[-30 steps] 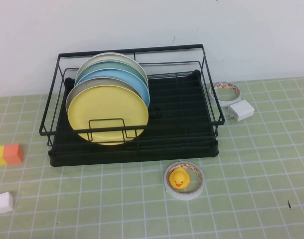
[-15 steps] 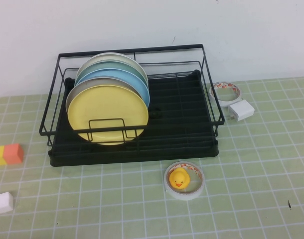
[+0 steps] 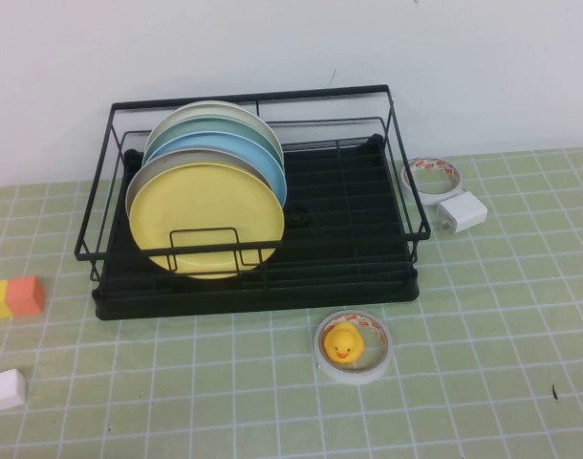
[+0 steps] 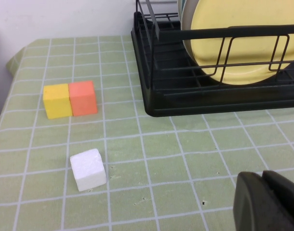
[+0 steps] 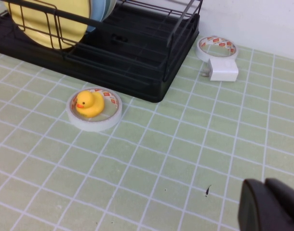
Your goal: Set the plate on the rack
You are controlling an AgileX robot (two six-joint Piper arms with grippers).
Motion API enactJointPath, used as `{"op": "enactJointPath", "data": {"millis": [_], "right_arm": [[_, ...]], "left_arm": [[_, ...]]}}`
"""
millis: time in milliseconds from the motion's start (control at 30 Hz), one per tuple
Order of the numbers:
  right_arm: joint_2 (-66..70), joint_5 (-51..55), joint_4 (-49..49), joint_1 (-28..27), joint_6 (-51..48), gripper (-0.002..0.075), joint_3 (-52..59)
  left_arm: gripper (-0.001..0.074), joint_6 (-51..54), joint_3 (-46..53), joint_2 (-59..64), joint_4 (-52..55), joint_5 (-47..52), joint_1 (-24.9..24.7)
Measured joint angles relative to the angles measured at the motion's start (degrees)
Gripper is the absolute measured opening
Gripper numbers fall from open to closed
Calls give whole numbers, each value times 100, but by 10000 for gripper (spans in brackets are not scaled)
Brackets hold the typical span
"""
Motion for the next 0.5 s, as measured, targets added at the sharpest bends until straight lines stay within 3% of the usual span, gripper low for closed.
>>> {"op": "enactJointPath", "data": {"millis": [500], "right_arm": [[0,0,0,0,-59,0,0]], "left_arm": [[-1,0,0,0,0,0,0]]}}
